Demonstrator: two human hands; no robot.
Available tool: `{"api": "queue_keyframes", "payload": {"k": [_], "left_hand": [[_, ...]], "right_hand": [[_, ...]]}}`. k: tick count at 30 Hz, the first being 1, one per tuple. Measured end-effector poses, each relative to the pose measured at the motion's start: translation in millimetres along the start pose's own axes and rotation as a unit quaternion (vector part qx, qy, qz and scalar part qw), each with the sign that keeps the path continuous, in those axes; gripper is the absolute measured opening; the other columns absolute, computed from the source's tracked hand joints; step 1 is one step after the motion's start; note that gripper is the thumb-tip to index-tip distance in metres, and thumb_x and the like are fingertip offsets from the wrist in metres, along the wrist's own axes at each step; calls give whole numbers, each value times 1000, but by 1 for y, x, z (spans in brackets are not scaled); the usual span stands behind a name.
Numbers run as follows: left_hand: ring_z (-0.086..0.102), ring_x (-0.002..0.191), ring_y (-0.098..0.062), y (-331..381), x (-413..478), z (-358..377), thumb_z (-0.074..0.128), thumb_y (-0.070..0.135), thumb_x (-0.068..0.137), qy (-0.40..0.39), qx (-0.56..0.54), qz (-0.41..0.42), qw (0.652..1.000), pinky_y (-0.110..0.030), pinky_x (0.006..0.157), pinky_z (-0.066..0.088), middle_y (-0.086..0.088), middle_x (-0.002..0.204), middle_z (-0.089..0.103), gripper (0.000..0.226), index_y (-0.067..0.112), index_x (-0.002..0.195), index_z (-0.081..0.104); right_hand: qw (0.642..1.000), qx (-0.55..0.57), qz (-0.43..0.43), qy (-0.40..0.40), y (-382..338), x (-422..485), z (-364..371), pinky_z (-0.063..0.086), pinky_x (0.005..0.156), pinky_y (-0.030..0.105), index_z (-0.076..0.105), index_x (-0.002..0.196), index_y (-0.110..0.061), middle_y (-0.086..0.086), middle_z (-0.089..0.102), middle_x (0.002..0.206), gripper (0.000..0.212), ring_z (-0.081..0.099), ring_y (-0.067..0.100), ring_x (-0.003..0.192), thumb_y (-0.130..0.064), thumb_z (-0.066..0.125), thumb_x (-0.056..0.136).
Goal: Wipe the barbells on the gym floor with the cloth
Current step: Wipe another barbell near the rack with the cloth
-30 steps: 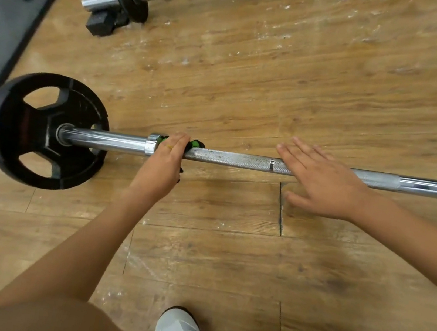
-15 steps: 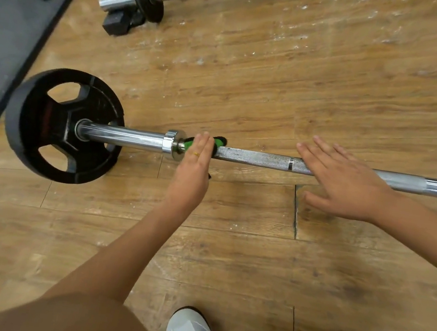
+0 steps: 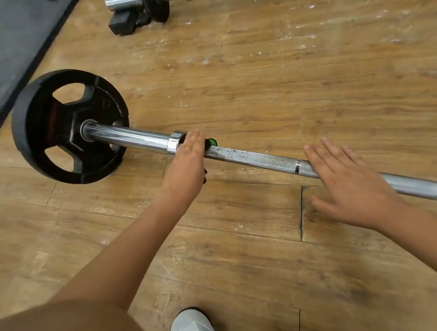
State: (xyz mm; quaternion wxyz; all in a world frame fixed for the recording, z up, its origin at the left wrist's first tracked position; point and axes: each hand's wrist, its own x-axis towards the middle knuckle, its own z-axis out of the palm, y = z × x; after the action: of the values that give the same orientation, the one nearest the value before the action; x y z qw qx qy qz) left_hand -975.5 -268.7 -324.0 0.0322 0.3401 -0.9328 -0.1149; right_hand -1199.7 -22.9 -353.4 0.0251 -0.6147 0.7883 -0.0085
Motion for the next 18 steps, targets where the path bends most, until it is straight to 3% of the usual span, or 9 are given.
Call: {"api": "queue_keyframes", "payload": {"k": [4, 8, 14, 18], "left_hand": [[3, 156, -21, 5, -9, 5, 41, -22, 86, 4, 7, -4, 1000, -40, 123, 24, -7, 169, 10, 84, 7, 160, 15], [1, 156, -21, 6, -18, 5, 43, -20, 87, -10, 19, 25, 999, -42, 125, 17, -7, 169, 6, 85, 8, 161, 11], [4, 156, -24, 7, -17, 7, 39, -21, 88, 21, 32, -19, 999, -39, 126, 12, -12, 168, 10, 81, 4, 160, 13], [0, 156, -20, 13, -27, 9, 44, -21, 87, 11, 16, 17, 1000, -29, 122, 7, -8, 169, 6, 86, 6, 161, 9]], "right_hand": [[1000, -8, 1, -1, -2, -3, -3, 11, 121, 44, 21, 158, -4, 14, 32, 161, 92, 16, 28, 153, -58, 34, 84], [1000, -14, -4, -1, -6, -5, -2, 10, 121, 44, 21, 158, -3, 15, 32, 161, 92, 16, 29, 153, -57, 36, 85], [1000, -18, -3, 8, -12, -9, -1, 11, 121, 45, 23, 156, -1, 17, 32, 160, 92, 18, 31, 153, -55, 38, 84], [1000, -23, -10, 16, -16, -12, 0, 13, 120, 47, 24, 156, 0, 18, 33, 159, 93, 20, 32, 152, -56, 41, 84]]}}
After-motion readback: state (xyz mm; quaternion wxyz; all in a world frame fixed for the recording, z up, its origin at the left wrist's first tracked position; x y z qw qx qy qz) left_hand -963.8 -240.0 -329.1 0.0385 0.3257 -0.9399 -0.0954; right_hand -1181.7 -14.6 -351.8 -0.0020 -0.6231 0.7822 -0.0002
